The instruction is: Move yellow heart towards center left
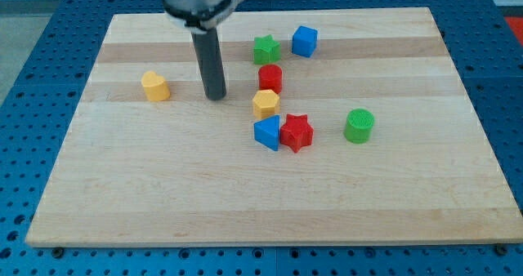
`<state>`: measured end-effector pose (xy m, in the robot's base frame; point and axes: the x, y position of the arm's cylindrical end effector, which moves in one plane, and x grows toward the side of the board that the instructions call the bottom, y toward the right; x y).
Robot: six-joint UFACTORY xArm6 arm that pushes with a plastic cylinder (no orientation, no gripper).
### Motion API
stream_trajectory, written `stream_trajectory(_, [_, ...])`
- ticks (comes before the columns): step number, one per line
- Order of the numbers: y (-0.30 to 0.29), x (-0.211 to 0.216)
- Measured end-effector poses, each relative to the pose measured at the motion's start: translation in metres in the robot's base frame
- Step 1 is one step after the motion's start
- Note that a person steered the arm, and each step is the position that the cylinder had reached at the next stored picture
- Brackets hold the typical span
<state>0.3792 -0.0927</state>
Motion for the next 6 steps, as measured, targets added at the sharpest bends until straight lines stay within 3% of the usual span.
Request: stream_trajectory(6, [-0.102,-0.001])
